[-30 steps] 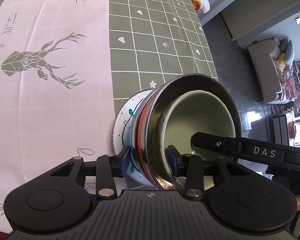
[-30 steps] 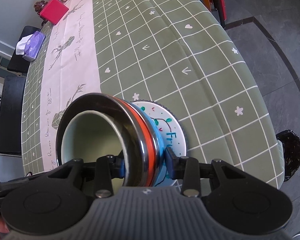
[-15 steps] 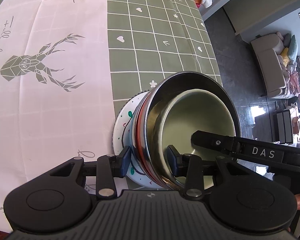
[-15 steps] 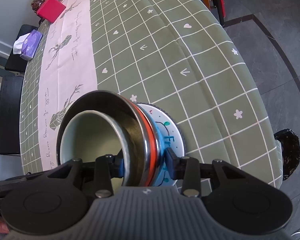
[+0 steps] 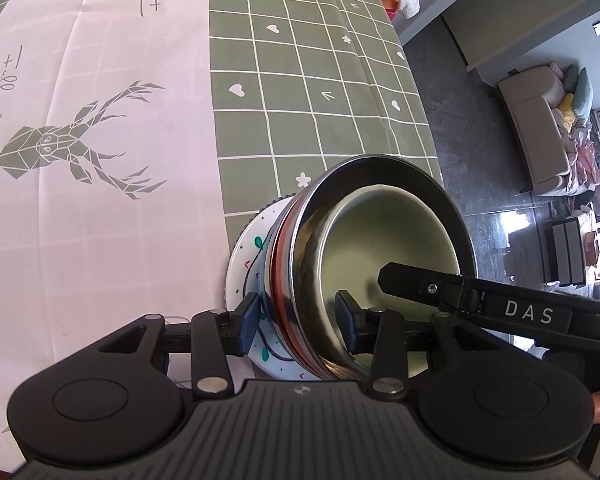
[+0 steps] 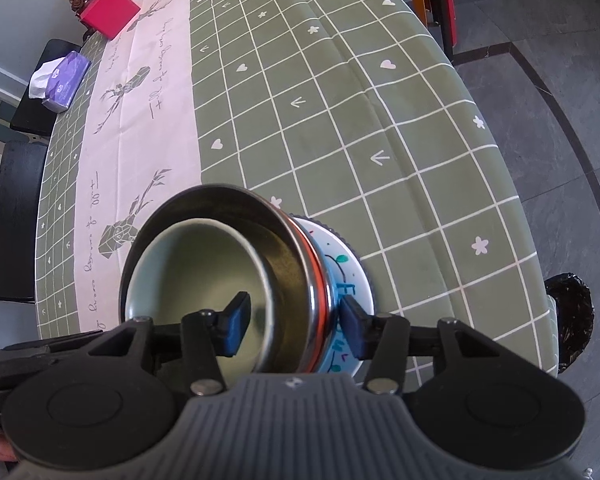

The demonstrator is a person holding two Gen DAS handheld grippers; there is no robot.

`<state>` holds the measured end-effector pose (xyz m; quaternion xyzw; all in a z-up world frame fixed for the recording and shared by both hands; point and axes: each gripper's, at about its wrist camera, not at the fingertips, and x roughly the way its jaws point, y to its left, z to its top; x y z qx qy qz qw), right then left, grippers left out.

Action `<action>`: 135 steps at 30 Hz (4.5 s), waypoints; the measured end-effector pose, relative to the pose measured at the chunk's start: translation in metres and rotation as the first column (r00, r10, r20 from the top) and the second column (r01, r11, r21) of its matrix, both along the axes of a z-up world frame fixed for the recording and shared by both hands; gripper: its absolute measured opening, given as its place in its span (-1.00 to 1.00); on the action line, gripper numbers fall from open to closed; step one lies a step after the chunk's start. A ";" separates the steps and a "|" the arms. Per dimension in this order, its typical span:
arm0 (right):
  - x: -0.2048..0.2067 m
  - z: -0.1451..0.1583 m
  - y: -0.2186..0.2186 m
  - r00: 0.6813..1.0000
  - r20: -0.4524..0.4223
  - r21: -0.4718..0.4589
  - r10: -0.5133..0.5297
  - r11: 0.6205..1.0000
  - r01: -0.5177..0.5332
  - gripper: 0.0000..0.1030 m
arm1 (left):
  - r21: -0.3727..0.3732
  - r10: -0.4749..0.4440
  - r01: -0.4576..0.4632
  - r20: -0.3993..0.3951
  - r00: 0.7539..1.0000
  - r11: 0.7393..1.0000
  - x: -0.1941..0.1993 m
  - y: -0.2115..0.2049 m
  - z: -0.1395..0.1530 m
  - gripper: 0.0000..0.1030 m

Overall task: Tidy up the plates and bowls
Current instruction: 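Carry the bowl stack with the left gripper over the painted Fruits plate, then lower the bowl stack onto the center of the painted plate, then open the left gripper and pull it back from the stack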

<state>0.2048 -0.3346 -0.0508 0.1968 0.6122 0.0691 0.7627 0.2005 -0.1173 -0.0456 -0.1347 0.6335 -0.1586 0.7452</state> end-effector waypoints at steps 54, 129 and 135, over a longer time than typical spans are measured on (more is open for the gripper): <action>-0.033 -0.070 -0.059 0.974 -0.100 0.214 -0.204 0.952 0.221 -0.70 | -0.294 0.106 -0.061 0.139 0.985 0.954 -0.038 0.062 -0.075 -0.50; -0.242 0.021 0.086 0.555 0.820 -0.270 0.141 0.950 0.158 0.43 | 0.278 -0.115 -0.271 0.862 0.493 0.922 -0.228 0.054 0.028 0.72; -0.247 -0.009 0.092 0.583 0.807 -0.220 0.095 0.964 0.148 0.44 | 0.264 -0.088 -0.264 0.843 0.531 0.928 -0.229 0.050 0.001 0.72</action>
